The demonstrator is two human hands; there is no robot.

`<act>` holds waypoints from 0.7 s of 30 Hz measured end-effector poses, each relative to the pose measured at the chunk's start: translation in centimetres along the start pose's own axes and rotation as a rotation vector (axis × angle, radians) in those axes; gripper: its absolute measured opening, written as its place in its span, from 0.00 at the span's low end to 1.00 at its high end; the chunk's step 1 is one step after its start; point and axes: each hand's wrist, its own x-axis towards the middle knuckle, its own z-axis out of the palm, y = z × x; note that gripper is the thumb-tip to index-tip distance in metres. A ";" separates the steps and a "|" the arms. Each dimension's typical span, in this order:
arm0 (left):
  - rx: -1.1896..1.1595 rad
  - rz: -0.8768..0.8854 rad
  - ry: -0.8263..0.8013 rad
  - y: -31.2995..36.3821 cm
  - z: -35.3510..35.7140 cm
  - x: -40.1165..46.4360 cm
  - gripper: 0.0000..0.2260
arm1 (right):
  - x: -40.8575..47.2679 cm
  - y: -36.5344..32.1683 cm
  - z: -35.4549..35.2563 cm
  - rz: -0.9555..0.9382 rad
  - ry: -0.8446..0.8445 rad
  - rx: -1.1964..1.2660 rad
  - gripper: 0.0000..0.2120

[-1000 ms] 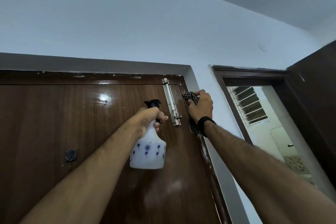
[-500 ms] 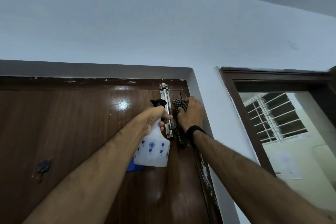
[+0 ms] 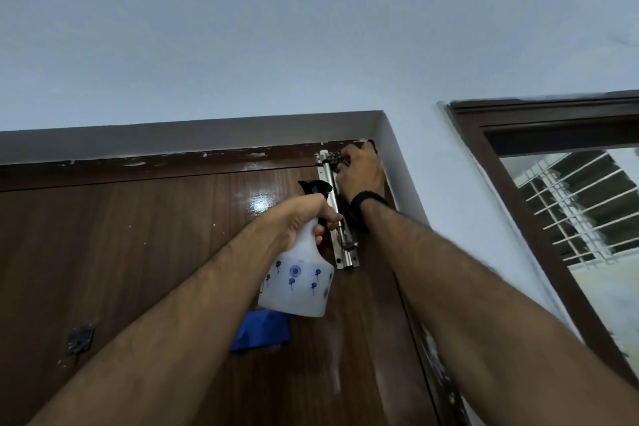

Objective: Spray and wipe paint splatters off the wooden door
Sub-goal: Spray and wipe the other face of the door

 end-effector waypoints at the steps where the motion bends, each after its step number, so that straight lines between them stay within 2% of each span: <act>1: 0.009 0.002 0.000 -0.2 -0.1 0.1 0.02 | 0.1 0.4 0.2 -0.029 0.002 -0.009 0.12; 10: 0.043 0.037 -0.039 -1.3 1.5 -0.3 0.06 | -5.5 4.1 -1.7 -0.035 -0.012 0.034 0.12; 16: -0.063 0.010 -0.011 -0.9 3.2 -0.5 0.05 | -0.8 2.5 -2.8 0.010 -0.090 -0.031 0.11; 21: -0.142 -0.003 0.005 -2.8 5.1 -1.7 0.05 | -4.2 3.5 -4.2 -0.025 -0.168 -0.081 0.12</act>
